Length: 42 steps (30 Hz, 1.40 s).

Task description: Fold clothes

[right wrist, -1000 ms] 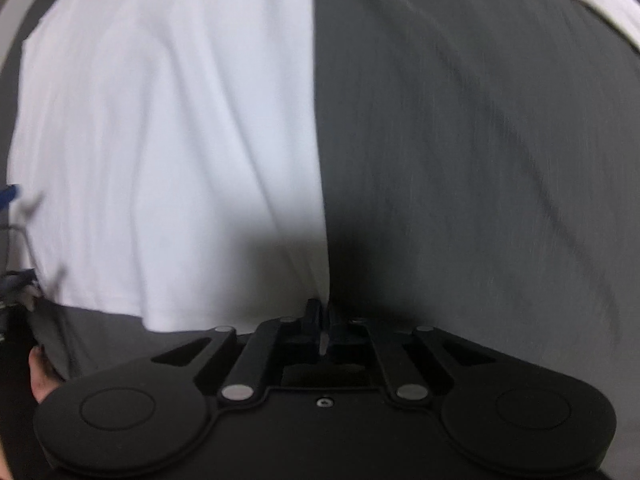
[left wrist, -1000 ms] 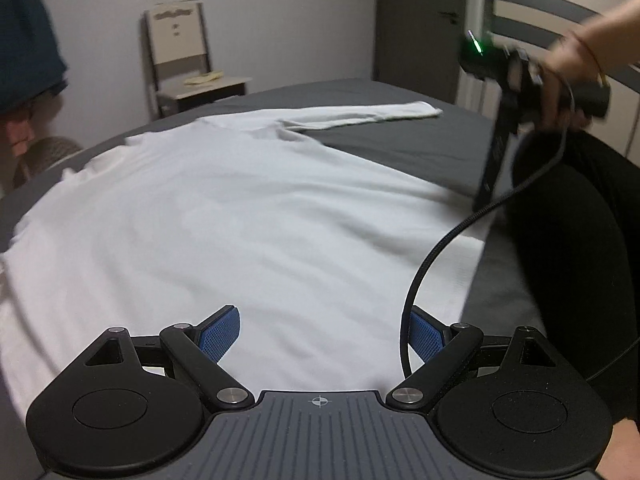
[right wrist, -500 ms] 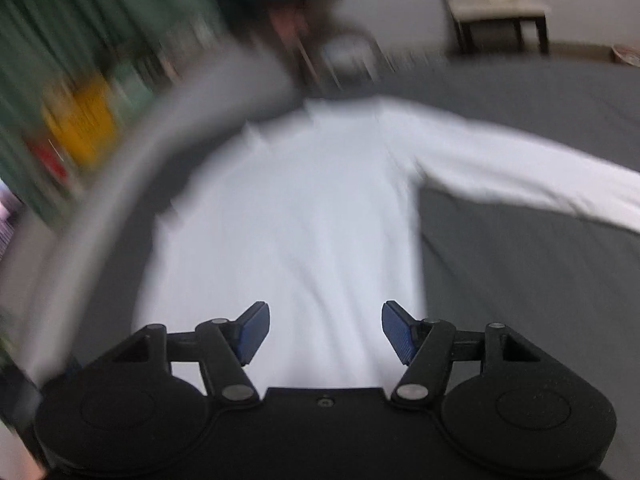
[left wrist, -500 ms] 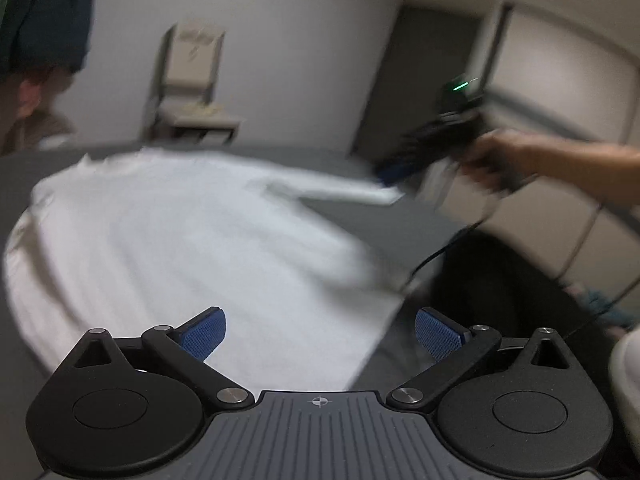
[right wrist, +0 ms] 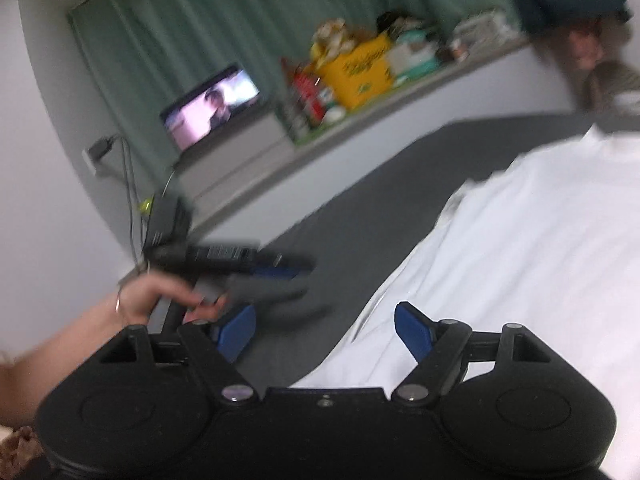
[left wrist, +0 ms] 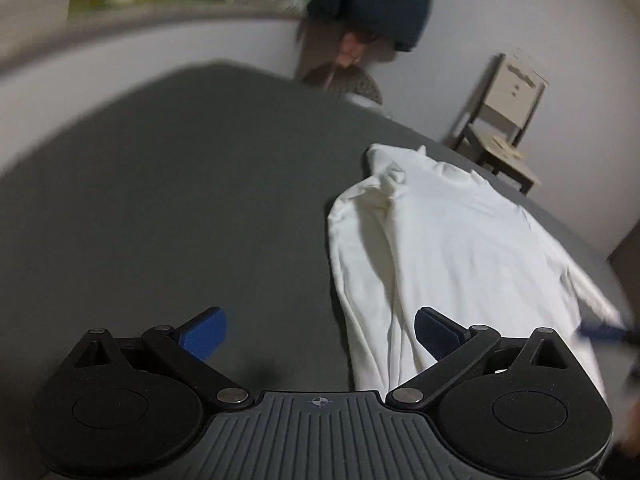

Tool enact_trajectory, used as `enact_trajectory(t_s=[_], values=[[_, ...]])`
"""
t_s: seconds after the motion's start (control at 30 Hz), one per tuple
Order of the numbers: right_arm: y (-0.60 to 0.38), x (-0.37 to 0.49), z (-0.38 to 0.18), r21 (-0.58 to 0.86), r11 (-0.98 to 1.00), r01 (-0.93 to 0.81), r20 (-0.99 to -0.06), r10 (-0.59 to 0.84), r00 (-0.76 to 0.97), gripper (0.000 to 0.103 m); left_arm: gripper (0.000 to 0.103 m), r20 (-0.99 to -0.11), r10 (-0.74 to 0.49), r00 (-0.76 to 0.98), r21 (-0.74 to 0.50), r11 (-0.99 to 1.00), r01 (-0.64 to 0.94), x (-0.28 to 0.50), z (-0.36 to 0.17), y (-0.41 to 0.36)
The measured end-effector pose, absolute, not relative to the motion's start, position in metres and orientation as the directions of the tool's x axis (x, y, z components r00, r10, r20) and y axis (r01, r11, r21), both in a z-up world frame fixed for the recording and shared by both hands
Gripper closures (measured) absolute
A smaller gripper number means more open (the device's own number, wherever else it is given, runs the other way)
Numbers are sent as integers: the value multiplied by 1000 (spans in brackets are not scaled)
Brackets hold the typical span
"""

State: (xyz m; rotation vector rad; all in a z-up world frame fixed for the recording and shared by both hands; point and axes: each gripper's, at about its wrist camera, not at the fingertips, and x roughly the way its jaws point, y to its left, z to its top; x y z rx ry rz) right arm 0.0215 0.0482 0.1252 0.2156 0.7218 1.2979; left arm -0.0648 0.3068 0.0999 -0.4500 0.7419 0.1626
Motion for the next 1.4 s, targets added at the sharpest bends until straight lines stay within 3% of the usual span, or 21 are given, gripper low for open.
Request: enact_trajectory(t_s=[0.17,0.23,0.27,0.33,0.4,0.47,0.57,0.67,0.77,0.83,0.87,1.0,1.1,1.17,1.27,1.4], values=[[49,4,93,595,233,-769,-407,913,-39,27,7,-753,-50,656,-276,929,-246,-16,75,274],[48,-3,87,603,217,-767,-421,904,-76,27,29,-785,-58,617,-249,941,-228,-8,66,253],[48,-3,86,603,208,-770,-423,902,-88,27,44,-804,-50,593,-225,948,-225,-2,61,245],[46,-3,86,611,195,-767,-421,901,-107,27,56,-808,38,588,-99,975,-200,5,58,225],[51,-1,84,633,191,-751,-404,908,-110,26,84,-804,65,590,-82,972,-219,8,61,221],[52,2,83,651,187,-736,-387,916,-110,26,98,-799,72,597,-98,964,-248,10,64,222],[56,2,84,652,188,-734,-384,917,-106,25,100,-790,58,610,-149,948,-282,10,66,225],[58,1,88,652,199,-732,-382,920,-90,25,101,-752,158,640,-36,960,-279,14,86,219],[57,-1,93,644,212,-735,-381,922,-67,25,101,-521,423,741,281,905,-319,10,138,195],[55,0,94,642,226,-732,-383,923,-51,25,101,-312,467,827,489,826,-282,-3,164,152],[55,1,95,643,239,-728,-386,922,-38,25,101,-264,440,858,536,807,-249,-11,170,135],[41,11,99,641,360,-678,-422,903,80,25,100,-442,271,855,635,768,85,-32,133,75],[13,31,93,720,427,-548,-398,900,178,25,100,-619,286,731,639,724,257,-37,75,60],[-3,45,85,770,452,-450,-400,892,212,25,100,-687,312,656,599,754,269,-40,52,67],[-18,54,76,798,484,-358,-416,873,253,25,99,-695,287,660,523,831,190,-34,57,77],[-16,57,70,802,495,-334,-432,867,249,25,98,-659,201,725,327,944,35,-52,94,118]])
